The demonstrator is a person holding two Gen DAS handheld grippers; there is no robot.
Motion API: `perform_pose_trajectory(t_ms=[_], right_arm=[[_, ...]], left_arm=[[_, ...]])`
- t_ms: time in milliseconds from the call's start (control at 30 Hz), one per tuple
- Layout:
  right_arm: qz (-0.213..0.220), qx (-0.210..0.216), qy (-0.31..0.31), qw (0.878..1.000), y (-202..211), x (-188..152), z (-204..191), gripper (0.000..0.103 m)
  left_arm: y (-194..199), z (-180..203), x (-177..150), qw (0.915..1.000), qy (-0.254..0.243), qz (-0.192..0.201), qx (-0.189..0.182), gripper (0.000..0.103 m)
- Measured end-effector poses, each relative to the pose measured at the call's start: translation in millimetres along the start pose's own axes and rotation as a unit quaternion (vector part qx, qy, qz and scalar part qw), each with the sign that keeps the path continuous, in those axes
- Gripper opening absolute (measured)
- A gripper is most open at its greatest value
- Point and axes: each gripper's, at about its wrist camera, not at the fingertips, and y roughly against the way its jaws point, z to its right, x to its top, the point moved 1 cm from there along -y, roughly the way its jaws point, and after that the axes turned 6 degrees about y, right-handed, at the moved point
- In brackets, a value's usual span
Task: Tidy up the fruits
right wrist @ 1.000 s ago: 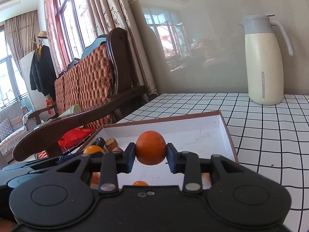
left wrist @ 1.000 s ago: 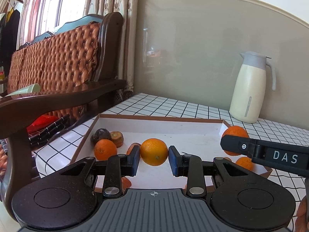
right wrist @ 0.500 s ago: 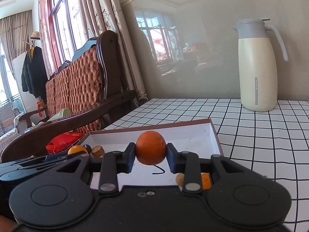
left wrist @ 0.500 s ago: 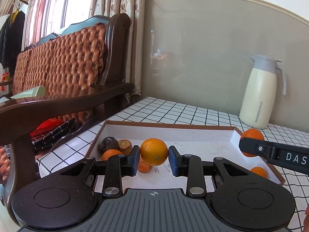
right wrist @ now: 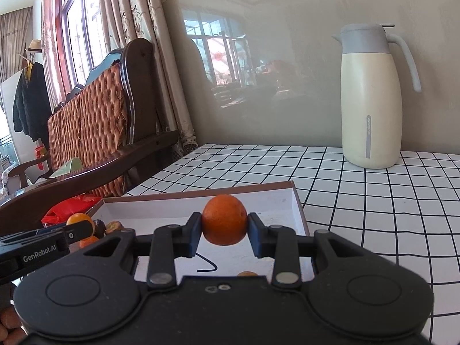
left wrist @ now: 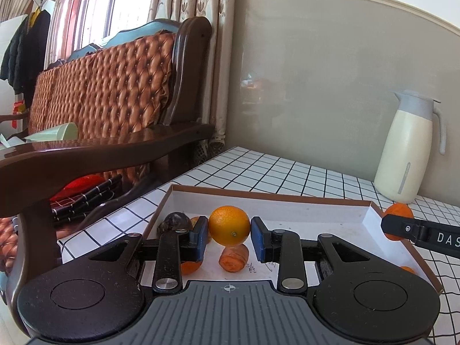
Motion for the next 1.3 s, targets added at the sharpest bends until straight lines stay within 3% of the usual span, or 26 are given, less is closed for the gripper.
perform_pose_trajectory(t_ms=[367,433,467,500,533,567,633,667,1000,1300], right_arm=[[-0.014,-0.017,0.008,1.000,-22,7,2,0.027],[-0.022,-0.023,0.012,0.999,-26,7,2,0.031],[-0.024,-0.029,0.018,0.999,-26,8,2,0.049],[-0.019,-0.042,0.021,0.999,-23,9,1,0.077],[0.002,-0.057,0.020,0.998,-14,11,0,0.088],[0.040,-0.066,0.015,0.997,1,14,0,0.097],[0.114,-0.073,0.015,0.991,27,16,-2,0.097],[0.127,-0.070,0.022,0.989,32,17,-3,0.097],[0.100,-0.032,-0.011,0.994,36,10,9,0.097],[0.091,-0.027,0.015,0.995,46,3,1,0.097]], left_arm=[[-13,-7,-1,0.9998,0.007,-0.011,0.015,0.033],[-17,-7,-2,0.9997,0.006,-0.018,0.017,0.033],[-19,-7,-2,0.9995,0.005,-0.023,0.019,0.035],[-19,-7,-1,0.9994,0.008,-0.027,0.021,0.064],[-16,-7,1,0.9991,0.016,-0.025,0.029,0.103],[-9,-8,3,0.9991,0.024,-0.007,0.034,0.103],[7,-6,11,0.9990,0.017,0.030,0.027,0.103],[11,-5,14,0.9987,0.008,0.041,0.029,0.103],[16,-5,13,0.9991,-0.002,0.020,0.038,0.103],[28,1,5,0.9990,-0.009,0.012,0.042,0.103]])
